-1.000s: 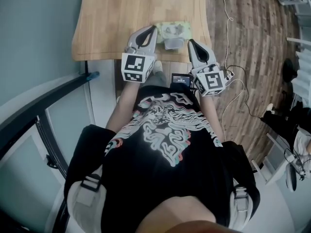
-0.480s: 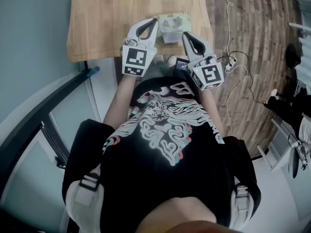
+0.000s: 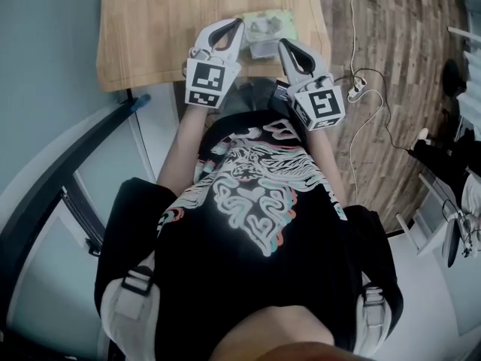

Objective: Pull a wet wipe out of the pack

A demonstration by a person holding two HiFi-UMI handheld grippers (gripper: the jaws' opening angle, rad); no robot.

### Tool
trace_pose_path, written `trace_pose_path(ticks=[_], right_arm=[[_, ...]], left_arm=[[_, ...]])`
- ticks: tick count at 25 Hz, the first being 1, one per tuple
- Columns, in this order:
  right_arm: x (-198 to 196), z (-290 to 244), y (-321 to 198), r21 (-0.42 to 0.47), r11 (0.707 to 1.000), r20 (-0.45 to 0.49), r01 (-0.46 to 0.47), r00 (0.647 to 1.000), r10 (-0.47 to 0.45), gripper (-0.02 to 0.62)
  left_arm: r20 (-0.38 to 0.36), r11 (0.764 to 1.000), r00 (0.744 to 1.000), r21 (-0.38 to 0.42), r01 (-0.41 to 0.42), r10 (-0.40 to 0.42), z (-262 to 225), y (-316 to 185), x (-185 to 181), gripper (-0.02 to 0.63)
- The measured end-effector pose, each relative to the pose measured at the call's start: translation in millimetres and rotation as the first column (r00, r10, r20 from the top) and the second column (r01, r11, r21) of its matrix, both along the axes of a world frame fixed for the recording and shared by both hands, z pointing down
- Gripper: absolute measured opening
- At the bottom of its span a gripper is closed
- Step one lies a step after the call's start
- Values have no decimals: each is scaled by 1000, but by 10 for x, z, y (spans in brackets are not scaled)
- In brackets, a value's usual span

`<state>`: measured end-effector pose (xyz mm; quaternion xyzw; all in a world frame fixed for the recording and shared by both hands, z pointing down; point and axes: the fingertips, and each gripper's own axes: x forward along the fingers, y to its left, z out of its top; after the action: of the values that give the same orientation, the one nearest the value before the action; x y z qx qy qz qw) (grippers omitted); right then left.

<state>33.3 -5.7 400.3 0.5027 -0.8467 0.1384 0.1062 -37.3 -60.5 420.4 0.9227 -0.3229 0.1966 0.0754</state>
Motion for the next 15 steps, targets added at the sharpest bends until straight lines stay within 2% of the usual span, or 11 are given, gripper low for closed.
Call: trace_pose_path(ticks=[11, 15], right_arm=[[-48, 200, -75, -24, 999, -27, 44, 999, -45, 0], [-68, 304, -106, -34, 997, -42, 64, 997, -65, 0]], left_arm=[[20, 999, 999, -32, -42, 43, 219, 8, 77, -8], [3, 994, 996, -58, -87, 88, 321, 23, 138, -8]])
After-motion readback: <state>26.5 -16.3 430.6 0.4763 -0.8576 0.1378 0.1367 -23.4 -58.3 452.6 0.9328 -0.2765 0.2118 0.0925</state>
